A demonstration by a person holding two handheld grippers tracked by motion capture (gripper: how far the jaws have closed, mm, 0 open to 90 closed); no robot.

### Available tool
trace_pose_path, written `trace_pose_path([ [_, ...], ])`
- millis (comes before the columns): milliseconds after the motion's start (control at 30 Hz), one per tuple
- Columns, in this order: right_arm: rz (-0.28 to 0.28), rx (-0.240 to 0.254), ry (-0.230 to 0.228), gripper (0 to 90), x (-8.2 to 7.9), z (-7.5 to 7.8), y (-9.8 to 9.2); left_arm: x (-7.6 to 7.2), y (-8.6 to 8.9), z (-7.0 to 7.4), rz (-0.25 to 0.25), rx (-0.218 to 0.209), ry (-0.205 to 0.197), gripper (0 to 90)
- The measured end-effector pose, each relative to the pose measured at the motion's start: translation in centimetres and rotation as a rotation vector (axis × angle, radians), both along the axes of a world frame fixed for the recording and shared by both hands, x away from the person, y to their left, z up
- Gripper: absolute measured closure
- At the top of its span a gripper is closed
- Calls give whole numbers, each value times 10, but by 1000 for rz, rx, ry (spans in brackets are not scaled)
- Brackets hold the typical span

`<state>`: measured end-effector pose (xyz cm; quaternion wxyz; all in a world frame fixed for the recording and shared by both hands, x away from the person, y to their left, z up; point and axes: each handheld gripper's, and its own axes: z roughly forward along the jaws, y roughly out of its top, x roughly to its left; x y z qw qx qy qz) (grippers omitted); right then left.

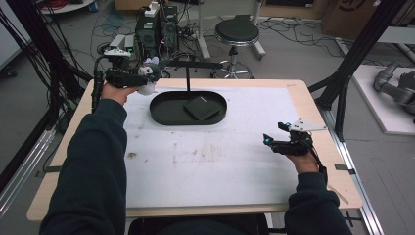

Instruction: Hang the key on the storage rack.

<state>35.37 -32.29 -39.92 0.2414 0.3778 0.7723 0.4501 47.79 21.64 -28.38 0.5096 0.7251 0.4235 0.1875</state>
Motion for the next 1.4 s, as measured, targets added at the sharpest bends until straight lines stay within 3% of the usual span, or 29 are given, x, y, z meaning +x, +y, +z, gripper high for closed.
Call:
trace_pose_path([
  [267,3,2,4,221,0,0,0,8,7,-6,32,-27,-21,358],
  [333,3,3,6,221,-1,0,0,12,11,-9,52,-53,-25,358],
  [467,2,4,6,222,-1,-1,0,13,13,-15,65,-52,-22,358],
  [633,1,0,10,228,-2,-2,-1,10,16,-31,79,-50,-14,358],
  [667,2,-2,9,229,-2,-2,-2,8,19,-40,93,-30,-3,358],
  [800,-1,1,11,228,-2,-2,-1,7,21,-47,102,-13,6,358],
  [833,1,-5,9,229,-2,-2,-1,6,19,-50,105,14,6,357],
  [967,1,-8,13,229,-2,-3,0,8,15,-52,108,42,12,357],
  [1167,-2,-1,13,229,-2,-2,-1,12,3,-64,124,128,49,358],
  [1400,3,1,13,228,-2,-3,-1,20,-19,-70,144,184,55,356],
])
